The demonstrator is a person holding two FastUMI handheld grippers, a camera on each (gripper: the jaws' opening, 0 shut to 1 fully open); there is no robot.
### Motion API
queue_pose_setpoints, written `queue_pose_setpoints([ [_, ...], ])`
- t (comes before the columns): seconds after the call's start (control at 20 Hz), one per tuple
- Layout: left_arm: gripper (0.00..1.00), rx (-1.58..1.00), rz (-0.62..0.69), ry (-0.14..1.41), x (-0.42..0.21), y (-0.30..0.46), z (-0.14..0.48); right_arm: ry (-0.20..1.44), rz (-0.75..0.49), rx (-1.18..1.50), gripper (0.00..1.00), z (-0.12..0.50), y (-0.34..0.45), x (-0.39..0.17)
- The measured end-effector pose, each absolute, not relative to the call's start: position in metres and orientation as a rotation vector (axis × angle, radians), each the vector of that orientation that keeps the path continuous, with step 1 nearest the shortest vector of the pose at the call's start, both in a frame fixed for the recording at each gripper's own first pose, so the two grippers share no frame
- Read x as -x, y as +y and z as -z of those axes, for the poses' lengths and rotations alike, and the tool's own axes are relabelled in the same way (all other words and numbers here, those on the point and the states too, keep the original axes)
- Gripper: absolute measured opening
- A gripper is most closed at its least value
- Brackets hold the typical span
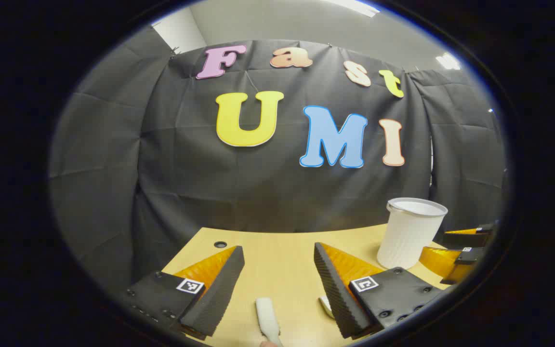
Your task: Pick up the small broom and dustpan from the desktop, sweep the trash into the dustpan with the broom, and then empty the trash into the garbage bin.
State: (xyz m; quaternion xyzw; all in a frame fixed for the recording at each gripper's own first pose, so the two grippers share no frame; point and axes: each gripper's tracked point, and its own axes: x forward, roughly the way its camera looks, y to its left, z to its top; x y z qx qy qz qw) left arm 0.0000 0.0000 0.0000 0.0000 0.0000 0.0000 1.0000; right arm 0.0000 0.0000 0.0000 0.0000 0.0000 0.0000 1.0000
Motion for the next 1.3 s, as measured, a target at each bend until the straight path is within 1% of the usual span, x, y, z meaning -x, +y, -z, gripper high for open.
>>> queue_pose_setpoints([
  [0.3, 0.95, 0.012, -0.015, 0.038, 0.002, -0.002, 0.015, 0.051, -0.030, 0.004, 0.95, 0.014, 0.004, -0.002],
  [0.55, 0.94, 0.017, -0.058, 0.072, 0.003, 0.005, 0.028, 0.094, -0.059, 0.017, 0.94, 0.026, 0.006, -0.001],
  [0.75, 0.94, 0.031, -0.065, 0.127, 0.005, 0.006, 0.046, 0.154, -0.079, 0.012, 0.95, 0.043, 0.009, -0.001],
  [0.95, 0.95, 0.026, -0.099, 0.267, 0.006, 0.016, 0.089, 0.273, -0.090, 0.016, 0.95, 0.074, 0.011, -0.003],
  [1.15, 0.94, 0.042, -0.081, 0.425, 0.007, 0.016, 0.135, 0.390, -0.096, 0.016, 0.95, 0.104, 0.016, -0.004],
  [1.3, 0.95, 0.034, -0.077, 0.553, 0.009, 0.018, 0.170, 0.472, -0.079, 0.006, 0.95, 0.124, 0.015, -0.006],
])
